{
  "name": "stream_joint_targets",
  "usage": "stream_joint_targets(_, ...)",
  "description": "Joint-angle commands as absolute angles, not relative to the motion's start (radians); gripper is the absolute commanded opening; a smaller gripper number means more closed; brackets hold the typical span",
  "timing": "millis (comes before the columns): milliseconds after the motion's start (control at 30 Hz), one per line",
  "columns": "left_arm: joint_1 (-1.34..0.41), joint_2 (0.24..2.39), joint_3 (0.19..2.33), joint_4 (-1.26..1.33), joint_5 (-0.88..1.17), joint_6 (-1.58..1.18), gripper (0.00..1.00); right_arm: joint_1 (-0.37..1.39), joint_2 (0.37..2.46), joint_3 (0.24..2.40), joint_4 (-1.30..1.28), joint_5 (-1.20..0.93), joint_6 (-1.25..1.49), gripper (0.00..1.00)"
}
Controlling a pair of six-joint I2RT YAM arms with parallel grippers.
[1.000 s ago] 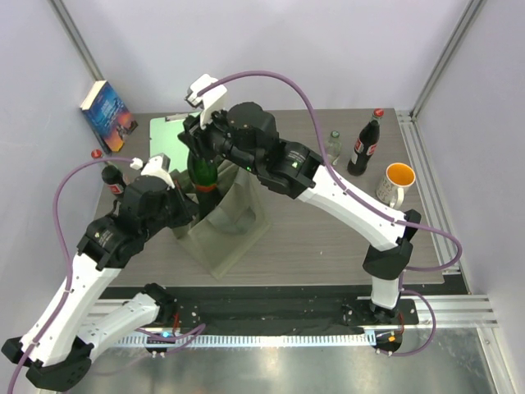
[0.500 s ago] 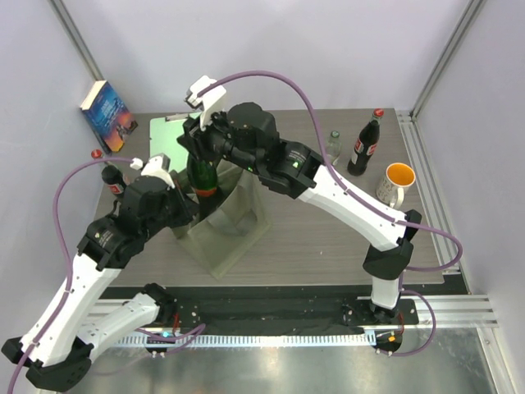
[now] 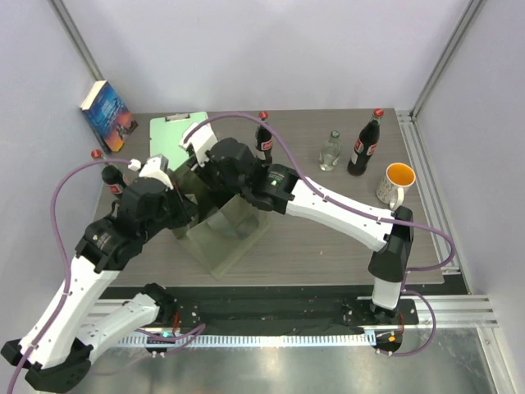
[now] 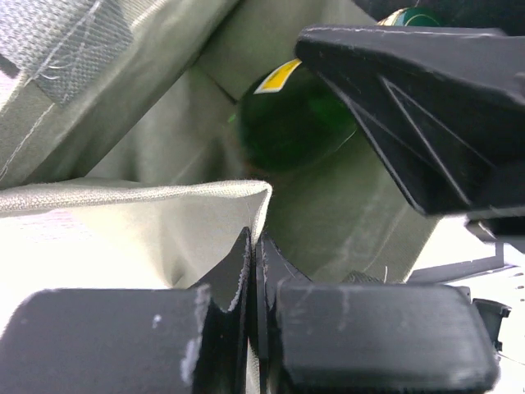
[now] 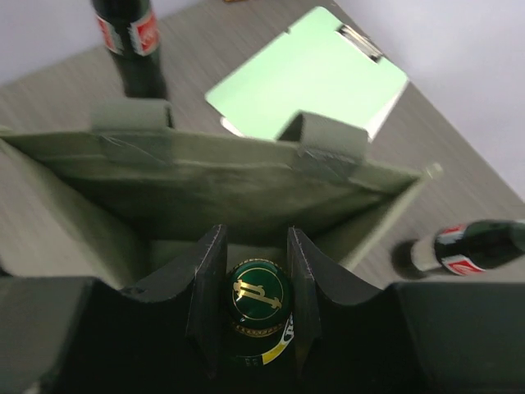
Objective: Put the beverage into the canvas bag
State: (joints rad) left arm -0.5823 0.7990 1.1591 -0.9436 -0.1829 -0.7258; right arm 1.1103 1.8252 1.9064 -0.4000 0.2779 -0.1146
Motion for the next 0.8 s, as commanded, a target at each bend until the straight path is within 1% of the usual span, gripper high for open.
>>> stream_joint_targets(0, -0.586, 0.779, 1.184, -0.977, -0.210, -0.727, 0.00, 1.103, 1.697, 1.919, -0.219, 0.448, -0.271, 0.01)
stream_joint_targets(200, -0.586, 0.762, 1.183, -1.006, -0.224, -0.727, 0.00, 1.054, 1.686, 1.870, -0.216, 0.434, -0.272, 0.01)
stream_joint_targets(467, -0.586, 0.762, 1.195, -1.012, -0.221, -0.718, 0.00, 0.986, 1.677, 1.819, -0.209, 0.355, -0.209, 0.01)
stream_joint_targets(600, -0.586, 0.762, 1.197, -0.997, -0.204, -0.713, 0.00, 0.973, 1.697, 1.830, -0.201, 0.316, -0.186, 0.01)
stream_joint_targets(767, -0.586, 0.776, 1.187, -0.973, -0.176, -0.713, 0.00, 0.974, 1.750, 1.900, -0.195, 0.239, -0.157, 0.01)
